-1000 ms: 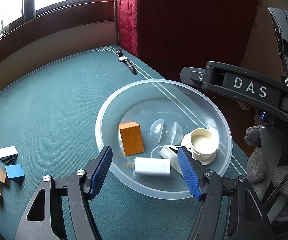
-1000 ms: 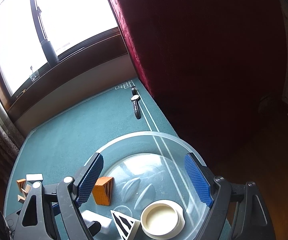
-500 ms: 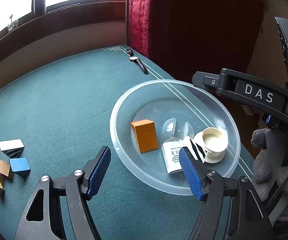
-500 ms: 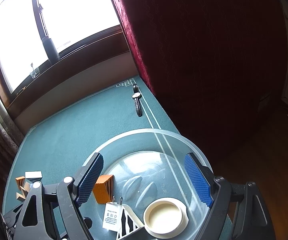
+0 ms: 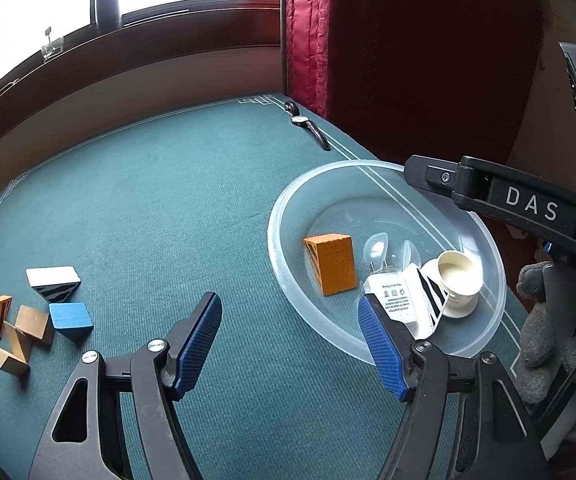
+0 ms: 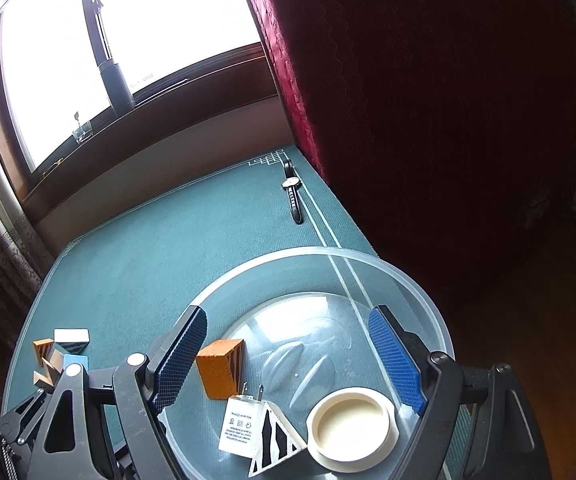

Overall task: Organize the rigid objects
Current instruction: 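Carry the white charger into the clear basin and open the left tool, then move the left tool to the light-wood triangular wedge and grasp it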

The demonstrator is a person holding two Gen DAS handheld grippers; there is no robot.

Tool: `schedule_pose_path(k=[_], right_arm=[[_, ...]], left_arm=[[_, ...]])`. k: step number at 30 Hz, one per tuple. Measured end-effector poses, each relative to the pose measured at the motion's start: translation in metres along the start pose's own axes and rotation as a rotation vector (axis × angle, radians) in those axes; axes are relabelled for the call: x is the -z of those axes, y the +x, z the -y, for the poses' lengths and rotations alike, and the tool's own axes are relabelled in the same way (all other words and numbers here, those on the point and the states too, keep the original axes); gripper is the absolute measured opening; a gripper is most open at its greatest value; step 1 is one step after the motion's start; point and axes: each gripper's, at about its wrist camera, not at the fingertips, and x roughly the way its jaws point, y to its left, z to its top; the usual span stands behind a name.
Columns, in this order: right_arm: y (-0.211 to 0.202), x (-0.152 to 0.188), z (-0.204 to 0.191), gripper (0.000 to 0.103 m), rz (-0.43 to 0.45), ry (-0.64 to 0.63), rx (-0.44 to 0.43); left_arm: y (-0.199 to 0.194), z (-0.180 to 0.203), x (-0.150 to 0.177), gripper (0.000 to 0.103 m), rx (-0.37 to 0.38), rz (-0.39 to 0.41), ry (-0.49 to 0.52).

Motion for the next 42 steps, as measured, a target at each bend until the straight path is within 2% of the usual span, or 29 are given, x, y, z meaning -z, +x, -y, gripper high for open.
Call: schedule_pose_path(k=[8,14,20,33,42], right_arm=[[0.003,0.009,-0.013,0.086,-0.015,-0.031,-0.010],[0.001,0.016,-0.026,0.086,-0.011,-0.066,-0.033],[-0.002,0.024,-0.046,0.086,-0.004,-0.121,-0.049],[-0.013,0.046,-0.090,0.086,0.002,-0.243,-0.110],[-0.017,0.069,-0.125,0.086,-0.022,-0.342,-0.180]], left_arm=[[-0.005,-0.015,0.010,0.072,-0.045,0.016,-0.019],[-0.009,-0.040,0.019,0.072,-0.069,0.016,-0.074],[-0.016,-0.075,0.027,0.072,-0.112,0.020,-0.148],[-0.042,-0.165,0.056,0.072,-0.260,0.033,-0.294],[-0.053,-0.217,0.077,0.072,-0.336,0.031,-0.367]])
